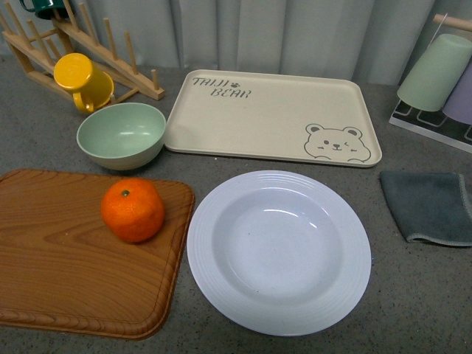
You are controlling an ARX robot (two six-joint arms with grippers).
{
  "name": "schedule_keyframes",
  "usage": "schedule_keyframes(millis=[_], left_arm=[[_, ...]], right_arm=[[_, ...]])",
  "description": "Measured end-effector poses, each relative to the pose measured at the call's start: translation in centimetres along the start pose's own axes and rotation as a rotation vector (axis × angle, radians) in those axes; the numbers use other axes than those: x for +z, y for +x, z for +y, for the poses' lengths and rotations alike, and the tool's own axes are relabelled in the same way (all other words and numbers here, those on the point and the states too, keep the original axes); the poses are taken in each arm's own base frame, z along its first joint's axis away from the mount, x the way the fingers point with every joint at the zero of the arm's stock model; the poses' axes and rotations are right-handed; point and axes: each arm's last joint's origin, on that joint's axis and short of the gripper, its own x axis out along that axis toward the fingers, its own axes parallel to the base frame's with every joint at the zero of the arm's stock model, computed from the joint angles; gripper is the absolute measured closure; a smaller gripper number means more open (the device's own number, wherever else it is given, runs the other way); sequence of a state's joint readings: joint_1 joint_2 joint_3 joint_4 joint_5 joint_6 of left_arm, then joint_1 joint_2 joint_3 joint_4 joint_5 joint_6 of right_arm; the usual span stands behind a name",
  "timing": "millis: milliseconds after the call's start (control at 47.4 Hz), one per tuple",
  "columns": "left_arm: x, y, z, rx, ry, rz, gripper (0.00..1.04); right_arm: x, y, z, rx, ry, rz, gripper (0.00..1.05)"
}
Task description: Place orange and plate with both arms
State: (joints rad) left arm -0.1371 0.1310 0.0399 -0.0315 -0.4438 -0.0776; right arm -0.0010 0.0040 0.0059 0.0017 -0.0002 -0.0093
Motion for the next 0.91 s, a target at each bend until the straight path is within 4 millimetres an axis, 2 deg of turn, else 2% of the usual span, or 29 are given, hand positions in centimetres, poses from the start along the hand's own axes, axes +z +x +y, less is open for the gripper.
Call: schedule_keyframes(millis=[106,253,380,528,760,908], left_arm=[[0.2,1.0,0.2,0.11,-0.043,0.029,0.06],[1.1,3.2,-0.1,0.103,-0.092,0.065,0.06],[1.6,6.4,-2.1,-0.017,-0.079,0.183,0.06],[0.5,9.5,-4.7,-0.149,-0.043,0.329,0.06],[-0.2,13.3,-7.1,-0.196,-0.023,0.39,0.06],[-1.6,15.4,-8.6,-0.21,0.006,0.467,0.06]], right_arm=[[0.0,0.0,0.0,0.001,0.0,0.0,0.09],[0.0,0.0,0.0,0.002,0.0,0.0,0.09],[0.0,0.0,0.0,0.001,0.0,0.0,0.09],[0.0,0.0,0.0,0.002,0.0,0.0,0.09],[0.0,0.0,0.0,0.002,0.0,0.0,0.09],[0.0,0.0,0.0,0.002,0.0,0.0,0.09]])
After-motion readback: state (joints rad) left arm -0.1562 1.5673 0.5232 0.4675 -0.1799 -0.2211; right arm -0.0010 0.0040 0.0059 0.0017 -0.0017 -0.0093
